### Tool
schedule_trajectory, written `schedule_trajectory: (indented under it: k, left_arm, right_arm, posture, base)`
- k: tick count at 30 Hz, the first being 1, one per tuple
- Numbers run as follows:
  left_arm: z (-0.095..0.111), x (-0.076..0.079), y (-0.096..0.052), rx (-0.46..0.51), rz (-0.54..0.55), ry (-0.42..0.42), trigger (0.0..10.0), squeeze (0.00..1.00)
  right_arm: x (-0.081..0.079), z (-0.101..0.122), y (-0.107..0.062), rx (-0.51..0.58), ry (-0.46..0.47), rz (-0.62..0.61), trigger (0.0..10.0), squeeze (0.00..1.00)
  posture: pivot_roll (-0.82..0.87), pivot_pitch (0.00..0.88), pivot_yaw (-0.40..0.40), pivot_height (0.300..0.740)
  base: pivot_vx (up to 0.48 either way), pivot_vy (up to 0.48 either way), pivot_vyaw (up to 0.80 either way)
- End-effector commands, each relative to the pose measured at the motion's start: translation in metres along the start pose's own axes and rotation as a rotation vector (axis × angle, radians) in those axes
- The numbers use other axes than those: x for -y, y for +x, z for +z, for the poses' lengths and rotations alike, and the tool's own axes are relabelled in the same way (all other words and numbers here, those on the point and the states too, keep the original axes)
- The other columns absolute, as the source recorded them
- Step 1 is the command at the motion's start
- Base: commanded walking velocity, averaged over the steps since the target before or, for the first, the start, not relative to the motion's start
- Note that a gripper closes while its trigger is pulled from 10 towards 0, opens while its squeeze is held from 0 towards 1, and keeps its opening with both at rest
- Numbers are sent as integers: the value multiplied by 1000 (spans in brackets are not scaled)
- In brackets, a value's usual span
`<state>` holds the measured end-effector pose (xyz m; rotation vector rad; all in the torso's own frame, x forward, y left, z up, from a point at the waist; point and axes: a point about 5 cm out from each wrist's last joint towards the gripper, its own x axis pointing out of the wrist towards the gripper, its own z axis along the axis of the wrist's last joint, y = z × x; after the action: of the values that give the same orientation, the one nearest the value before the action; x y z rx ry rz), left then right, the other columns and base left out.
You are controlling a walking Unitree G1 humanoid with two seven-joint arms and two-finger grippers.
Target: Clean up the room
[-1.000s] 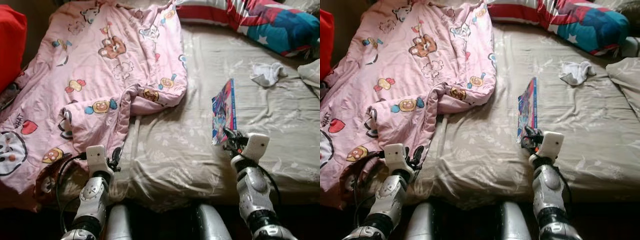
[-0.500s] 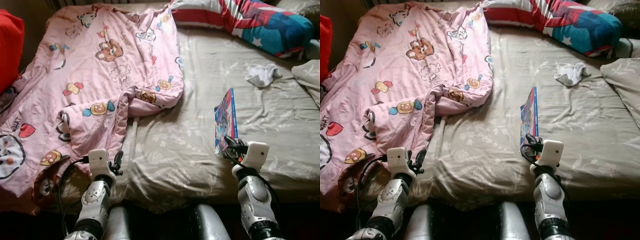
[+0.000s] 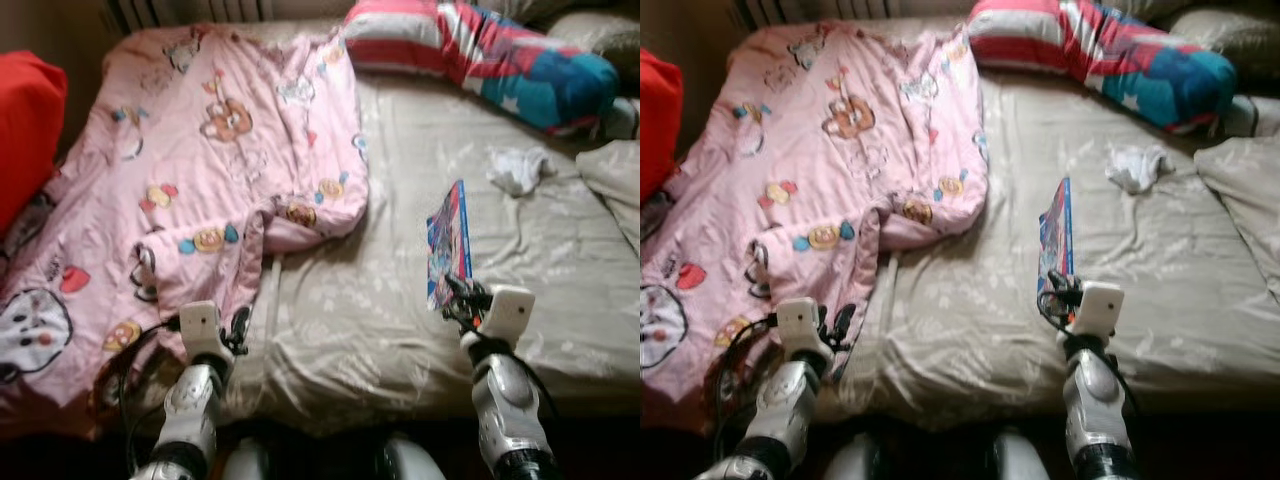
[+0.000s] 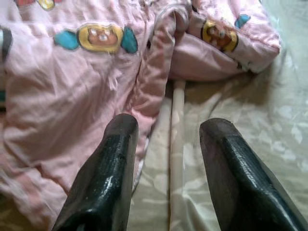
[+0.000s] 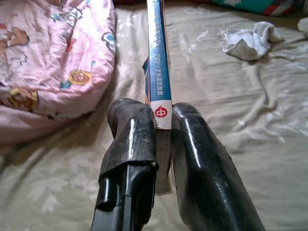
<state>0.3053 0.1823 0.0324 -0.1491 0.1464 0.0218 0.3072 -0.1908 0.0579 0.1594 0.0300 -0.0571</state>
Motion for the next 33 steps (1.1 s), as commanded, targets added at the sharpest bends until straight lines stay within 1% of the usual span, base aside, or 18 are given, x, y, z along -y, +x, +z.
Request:
schedule_trajectory:
  k: [1, 3, 6, 12, 14, 23, 26, 33]
  left_arm:
    - [-11, -2, -6, -35, 11, -19, 10000, 0]
    - [-12, -1, -7, -36, 6, -21, 10000, 0]
    - [-12, 2, -7, -31, -16, -35, 10000, 0]
    - [-12, 8, -7, -25, -40, -34, 10000, 0]
    - [-12, 8, -7, -23, -53, -26, 10000, 0]
    - [-13, 6, -8, -22, -58, -22, 10000, 0]
    - [-12, 6, -7, -19, -59, -20, 10000, 0]
    - [-12, 6, -8, -18, -59, -15, 10000, 0]
  right_arm:
    - [0, 9, 0, 63, 49, -10, 10000, 0]
    - [1, 10, -1, 72, 73, -22, 10000, 0]
    - [4, 10, -2, 71, 54, -37, 10000, 0]
    - [6, 9, -2, 68, 56, -66, 10000, 0]
    - [7, 8, -3, 67, 72, -77, 10000, 0]
    - [6, 7, -3, 64, 71, -79, 10000, 0]
    - [6, 7, -2, 63, 76, -81, 10000, 0]
    - [5, 8, -2, 61, 78, -84, 10000, 0]
  posture:
    - [-116, 152, 13, 740]
    - [-116, 148, 11, 740]
    - [-116, 140, 10, 740]
    - [-116, 134, 9, 740]
    - [-116, 130, 10, 740]
    - [-110, 131, 12, 740]
    - [-106, 149, 12, 740]
    - [-103, 157, 13, 740]
  base:
    - [0, 0, 0]
    - [0, 0, 0]
    - [0, 0, 0]
    - [0, 0, 0]
    - [0, -304, 0]
    - [0, -383, 0]
    - [0, -384, 0]
    - [0, -384, 0]
